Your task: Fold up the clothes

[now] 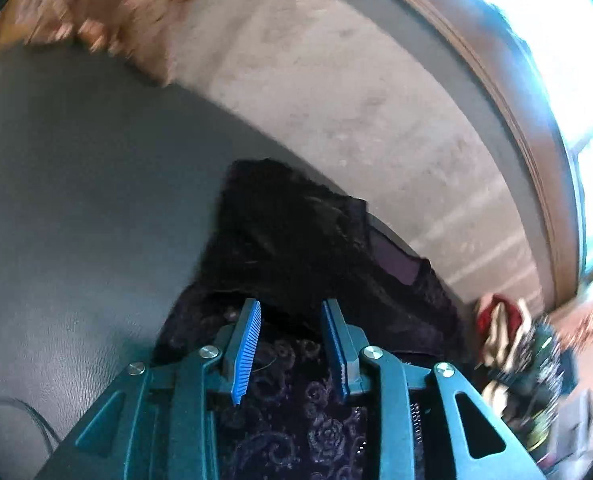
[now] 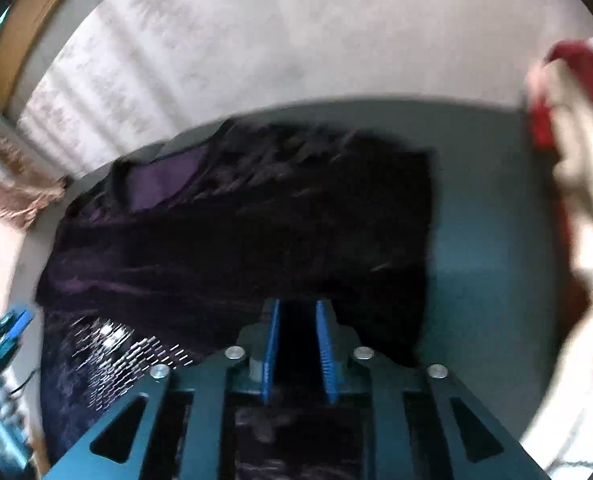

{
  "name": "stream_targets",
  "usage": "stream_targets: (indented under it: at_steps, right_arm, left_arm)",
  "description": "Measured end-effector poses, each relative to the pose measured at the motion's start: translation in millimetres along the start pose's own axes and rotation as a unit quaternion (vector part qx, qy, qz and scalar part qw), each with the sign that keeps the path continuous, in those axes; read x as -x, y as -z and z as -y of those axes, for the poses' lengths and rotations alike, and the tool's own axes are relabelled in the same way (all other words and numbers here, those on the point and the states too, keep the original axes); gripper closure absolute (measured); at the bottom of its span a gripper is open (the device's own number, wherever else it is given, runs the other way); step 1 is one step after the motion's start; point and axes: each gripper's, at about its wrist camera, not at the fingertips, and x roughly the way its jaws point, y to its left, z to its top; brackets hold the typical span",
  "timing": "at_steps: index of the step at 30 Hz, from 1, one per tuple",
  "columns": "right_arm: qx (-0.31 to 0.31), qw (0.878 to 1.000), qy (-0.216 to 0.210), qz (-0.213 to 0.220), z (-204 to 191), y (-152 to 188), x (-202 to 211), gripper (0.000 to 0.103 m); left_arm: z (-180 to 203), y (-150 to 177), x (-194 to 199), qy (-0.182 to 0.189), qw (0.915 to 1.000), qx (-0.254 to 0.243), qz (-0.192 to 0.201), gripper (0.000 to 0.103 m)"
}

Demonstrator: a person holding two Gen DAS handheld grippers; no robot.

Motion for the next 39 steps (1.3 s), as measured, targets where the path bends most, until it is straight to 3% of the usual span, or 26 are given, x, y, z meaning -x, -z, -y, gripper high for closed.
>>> stream_targets:
  at_steps: [3,6,7,12,14,15,16,18,20,22,27,30,31,34,36,37,39]
  right_arm:
    - [0.056,0.996,-0.026,0.056,-28.3,-16.8,27.8,0.066]
    - [0.123,0.985,-0.09,0.075,-80.6,-41.0,32.1,0.064]
    - [0.145,0.98,-0.119,0.068,-103.7,-51.9,24.1,0.064]
    - [0.237,0.956,-0.172,0.01,-203.1,-77.6,-37.3,0.065]
    - [0.267,0.951,-0.154,-0.012,-227.9,-77.4,-63.5,0.066]
    - [0.281,0.95,-0.137,-0.019,-236.6,-76.3,-75.0,0.072]
    - [0.295,0.948,-0.119,-0.027,-245.4,-75.1,-86.5,0.103]
    - [0.318,0.943,-0.084,-0.039,-261.6,-73.9,-108.7,0.103]
    - [0.263,0.963,-0.062,-0.006,-250.0,-92.3,-114.5,0.103]
    - [0.229,0.972,-0.059,-0.01,-235.1,-101.2,-125.2,0.102]
    - [0.226,0.967,-0.117,0.02,-201.7,-82.2,-86.9,0.102]
    - [0.244,0.961,-0.127,0.017,-184.5,-65.1,-69.0,0.102]
    - [0.239,0.964,-0.113,0.014,-173.9,-59.3,-69.9,0.102]
    - [0.225,0.972,-0.069,0.004,-142.2,-42.0,-72.5,0.102]
    - [0.215,0.976,-0.04,-0.002,-121.0,-30.5,-74.2,0.101]
    - [0.207,0.978,-0.029,-0.004,-110.4,-25.0,-75.0,0.103]
    - [0.151,0.986,-0.068,0.021,-88.2,-18.8,-76.3,0.103]
  left_arm:
    - [11.2,-0.7,-9.7,0.002,0.9997,-0.025,0.0,0.071]
    - [18.9,-0.6,-23.2,0.012,0.9991,-0.039,-0.005,0.071]
    - [20.3,0.2,-29.0,0.011,0.999,-0.042,-0.009,0.071]
    - [6.2,5.0,-41.9,-0.025,0.9984,-0.046,-0.022,0.071]
    - [-1.6,8.3,-42.9,-0.031,0.9982,-0.046,-0.025,0.07]
    - [-5.3,11.1,-45.8,-0.04,0.9973,-0.054,-0.03,0.071]
    - [-6.3,14.2,-47.2,-0.04,0.9964,-0.068,-0.029,0.071]
    - [-5.8,17.1,-46.5,-0.042,0.9949,-0.088,-0.027,0.072]
    - [-7.1,16.7,-47.1,-0.043,0.9948,-0.088,-0.029,0.073]
    - [-7.7,17.0,-45.8,-0.046,0.9943,-0.092,-0.03,0.074]
    - [-2.7,6.2,-25.1,-0.024,0.9965,-0.08,0.004,0.072]
    - [2.8,-3.9,-14.9,-0.007,0.9967,-0.076,0.028,0.071]
    - [6.9,-8.2,-15.8,-0.006,0.9962,-0.081,0.032,0.071]
    - [18.0,-12.3,-38.5,-0.03,0.9927,-0.116,0.011,0.07]
    - [12.6,-7.8,-62.6,-0.092,0.986,-0.137,-0.024,0.071]
    - [7.1,-3.7,-65.5,-0.09,0.9862,-0.137,-0.021,0.072]
    - [-0.9,-1.4,-65.9,-0.086,0.9882,-0.124,-0.026,0.073]
